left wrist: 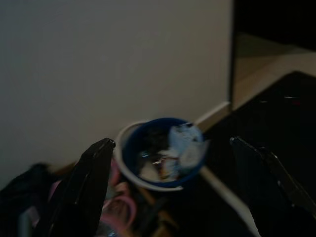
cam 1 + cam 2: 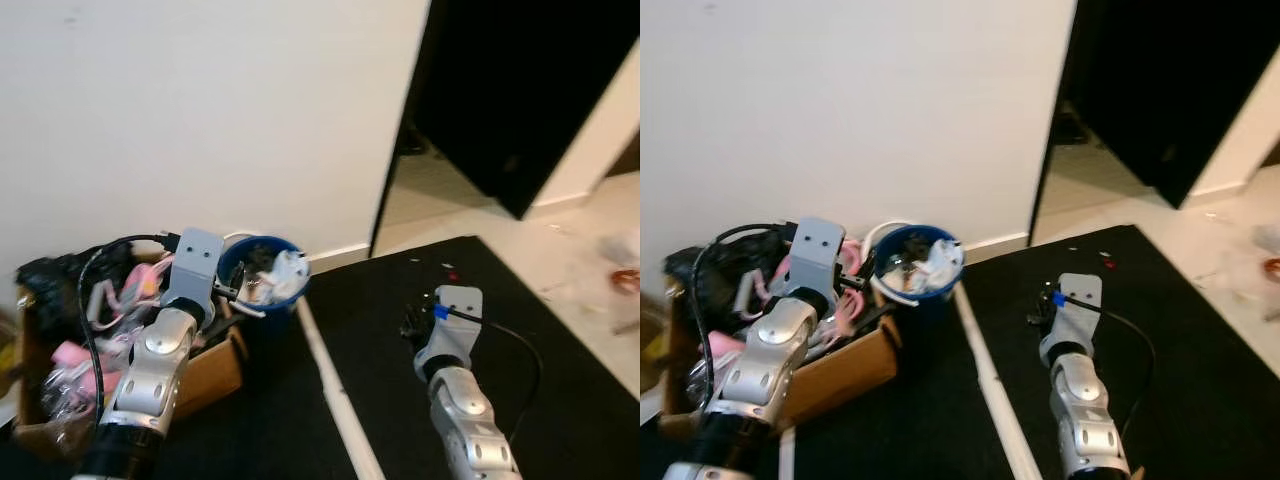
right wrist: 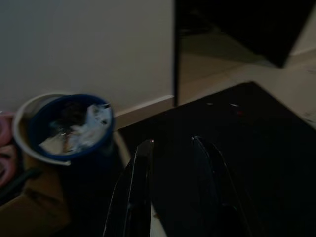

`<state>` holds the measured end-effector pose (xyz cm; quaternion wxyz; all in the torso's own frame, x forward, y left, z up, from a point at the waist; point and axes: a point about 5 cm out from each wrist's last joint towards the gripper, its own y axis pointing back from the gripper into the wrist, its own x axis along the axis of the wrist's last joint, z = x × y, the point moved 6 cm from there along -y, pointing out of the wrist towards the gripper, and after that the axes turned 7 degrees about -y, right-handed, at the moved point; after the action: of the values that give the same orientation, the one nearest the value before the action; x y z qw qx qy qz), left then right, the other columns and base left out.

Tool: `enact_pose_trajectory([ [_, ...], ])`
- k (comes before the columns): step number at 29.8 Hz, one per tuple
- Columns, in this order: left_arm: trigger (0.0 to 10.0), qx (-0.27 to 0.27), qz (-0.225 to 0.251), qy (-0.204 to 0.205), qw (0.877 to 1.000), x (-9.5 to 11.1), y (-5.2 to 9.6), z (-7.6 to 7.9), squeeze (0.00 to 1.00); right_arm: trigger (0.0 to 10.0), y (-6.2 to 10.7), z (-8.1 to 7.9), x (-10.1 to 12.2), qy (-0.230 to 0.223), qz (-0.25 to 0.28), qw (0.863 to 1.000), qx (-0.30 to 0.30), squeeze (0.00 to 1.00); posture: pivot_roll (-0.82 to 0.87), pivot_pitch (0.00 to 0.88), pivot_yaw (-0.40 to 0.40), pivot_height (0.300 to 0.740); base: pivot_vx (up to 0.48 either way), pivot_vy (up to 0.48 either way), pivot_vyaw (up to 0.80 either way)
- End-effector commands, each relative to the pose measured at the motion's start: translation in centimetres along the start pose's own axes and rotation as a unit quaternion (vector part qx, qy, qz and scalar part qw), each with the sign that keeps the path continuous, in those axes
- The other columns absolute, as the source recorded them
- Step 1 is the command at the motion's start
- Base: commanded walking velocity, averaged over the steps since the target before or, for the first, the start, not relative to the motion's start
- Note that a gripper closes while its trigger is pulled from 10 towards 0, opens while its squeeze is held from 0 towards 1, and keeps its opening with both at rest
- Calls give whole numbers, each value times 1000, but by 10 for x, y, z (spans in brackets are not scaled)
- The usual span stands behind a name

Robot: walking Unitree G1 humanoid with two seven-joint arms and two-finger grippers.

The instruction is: Picking trash to rubbish bin

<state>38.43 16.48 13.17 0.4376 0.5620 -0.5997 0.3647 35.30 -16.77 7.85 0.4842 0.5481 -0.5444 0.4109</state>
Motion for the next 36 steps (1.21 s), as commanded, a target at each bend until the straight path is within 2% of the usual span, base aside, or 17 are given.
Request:
enact_pose_trajectory([
  [1, 10000, -6, -8, 2, 1000, -5, 0, 3, 0, 10000, 0, -3, -5, -8, -11, 1000, 1, 0, 26, 110, 35, 740, 0, 0, -800],
  [7, 10000, -11, -2, 3, 1000, 1, -4, 9, 0, 10000, -3, -5, -2, -14, -11, 1000, 1, 0, 31, 102, 30, 740, 0, 0, -800],
  [15, 10000, -10, 0, 4, 1000, 2, -6, 6, 0, 10000, -8, -9, -1, -16, -12, 1000, 3, 0, 31, 98, 37, 740, 0, 0, -800],
  [20, 10000, -19, 5, 4, 1000, 3, -7, 8, 0, 10000, -6, -3, -4, -20, -18, 1000, -9, 0, 25, 87, 45, 740, 0, 0, -800],
  [36, 10000, -27, 8, 12, 1000, 2, -6, 9, 0, 10000, -2, 3, -12, -21, -24, 999, -27, 0, 11, 69, 65, 740, 0, 0, -800],
])
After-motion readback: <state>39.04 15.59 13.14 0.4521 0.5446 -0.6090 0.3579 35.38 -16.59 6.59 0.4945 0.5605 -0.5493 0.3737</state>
